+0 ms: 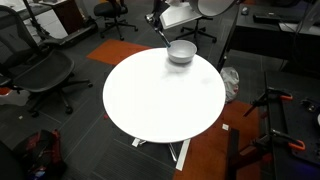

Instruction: Put the marker in the bowl

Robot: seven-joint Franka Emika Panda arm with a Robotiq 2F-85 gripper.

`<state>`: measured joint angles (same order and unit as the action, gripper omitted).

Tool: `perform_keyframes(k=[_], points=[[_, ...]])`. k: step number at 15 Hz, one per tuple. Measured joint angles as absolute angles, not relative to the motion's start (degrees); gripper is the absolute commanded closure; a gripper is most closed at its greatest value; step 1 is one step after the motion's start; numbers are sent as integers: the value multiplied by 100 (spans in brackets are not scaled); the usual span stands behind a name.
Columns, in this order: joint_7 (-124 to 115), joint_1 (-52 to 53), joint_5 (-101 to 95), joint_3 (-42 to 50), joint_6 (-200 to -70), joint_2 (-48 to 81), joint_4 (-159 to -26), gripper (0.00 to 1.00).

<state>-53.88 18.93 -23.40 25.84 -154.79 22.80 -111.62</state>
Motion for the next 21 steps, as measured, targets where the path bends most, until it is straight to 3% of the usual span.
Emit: perform_keyframes(k=[11, 21], points=[[-6581, 1076, -3027, 2602, -15547, 1964, -11776, 95], [-6279, 176, -2218, 2225, -16085, 2103, -12090, 95]])
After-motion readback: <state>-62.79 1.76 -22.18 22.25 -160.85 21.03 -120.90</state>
